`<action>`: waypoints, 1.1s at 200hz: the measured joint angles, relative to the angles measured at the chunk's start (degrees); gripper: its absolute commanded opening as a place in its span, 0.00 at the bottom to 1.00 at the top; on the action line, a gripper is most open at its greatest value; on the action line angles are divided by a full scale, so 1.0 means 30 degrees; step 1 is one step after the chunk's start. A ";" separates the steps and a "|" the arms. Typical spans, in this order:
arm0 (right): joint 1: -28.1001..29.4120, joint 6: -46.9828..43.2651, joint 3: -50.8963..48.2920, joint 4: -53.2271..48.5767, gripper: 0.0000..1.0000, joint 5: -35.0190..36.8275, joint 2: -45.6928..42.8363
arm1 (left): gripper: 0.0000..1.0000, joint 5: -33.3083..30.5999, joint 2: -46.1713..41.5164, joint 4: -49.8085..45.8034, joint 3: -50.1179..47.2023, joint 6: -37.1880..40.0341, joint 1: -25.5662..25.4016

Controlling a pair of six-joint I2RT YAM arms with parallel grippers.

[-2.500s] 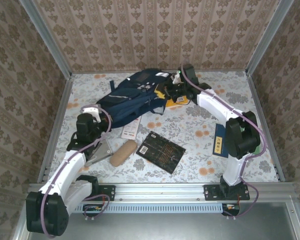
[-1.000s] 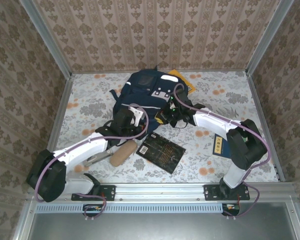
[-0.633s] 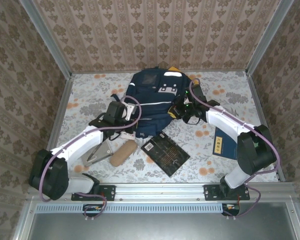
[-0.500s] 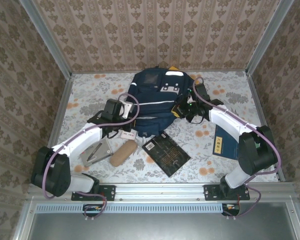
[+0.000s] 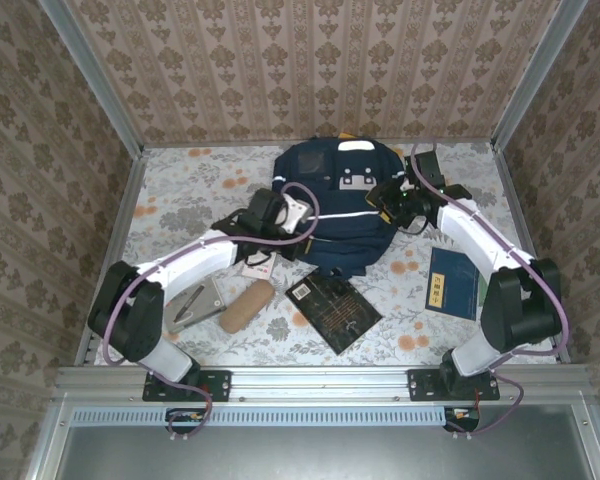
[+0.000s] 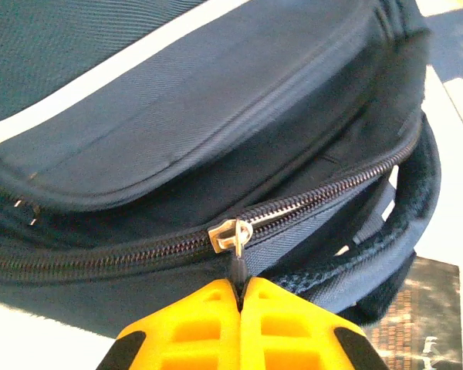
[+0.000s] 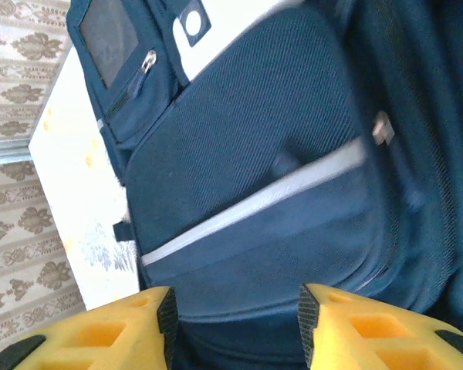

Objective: Pack books, pencil case, and school supplies into a backpack

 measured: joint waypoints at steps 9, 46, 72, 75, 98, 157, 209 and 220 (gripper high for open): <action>0.0277 0.0255 -0.0554 0.0007 0.48 0.0189 -0.0692 | 0.00 0.0204 0.0350 0.0182 0.0291 -0.0095 -0.0627; 0.1224 0.1064 -0.2637 -0.0051 0.46 0.0736 -0.3016 | 0.00 0.0903 0.1071 0.0736 0.0699 -0.0495 -0.2018; 0.1610 0.1727 -0.3774 0.0007 0.46 0.0758 -0.3534 | 0.00 0.1173 0.1392 0.0962 0.0699 -0.0648 -0.2259; 0.1705 0.1800 -0.3905 0.0007 0.46 0.0780 -0.3504 | 0.00 0.1188 0.1428 0.0976 0.0699 -0.0663 -0.2273; 0.2302 0.2062 -0.4167 -0.0015 0.47 0.0976 -0.3162 | 0.00 0.1224 0.1464 0.1100 0.0699 -0.0903 -0.2382; 0.2943 0.2747 -0.4444 -0.0459 0.45 0.1821 -0.3111 | 0.00 0.1209 0.1690 0.1260 0.0699 -0.1224 -0.2769; 0.3344 0.3242 -0.4685 -0.1362 0.46 0.2433 -0.3577 | 0.00 0.1209 0.1690 0.1399 0.0692 -0.1421 -0.2776; 0.3359 0.3351 -0.4838 -0.1523 0.46 0.2535 -0.3876 | 0.00 0.1217 0.1690 0.1450 0.0685 -0.1435 -0.2776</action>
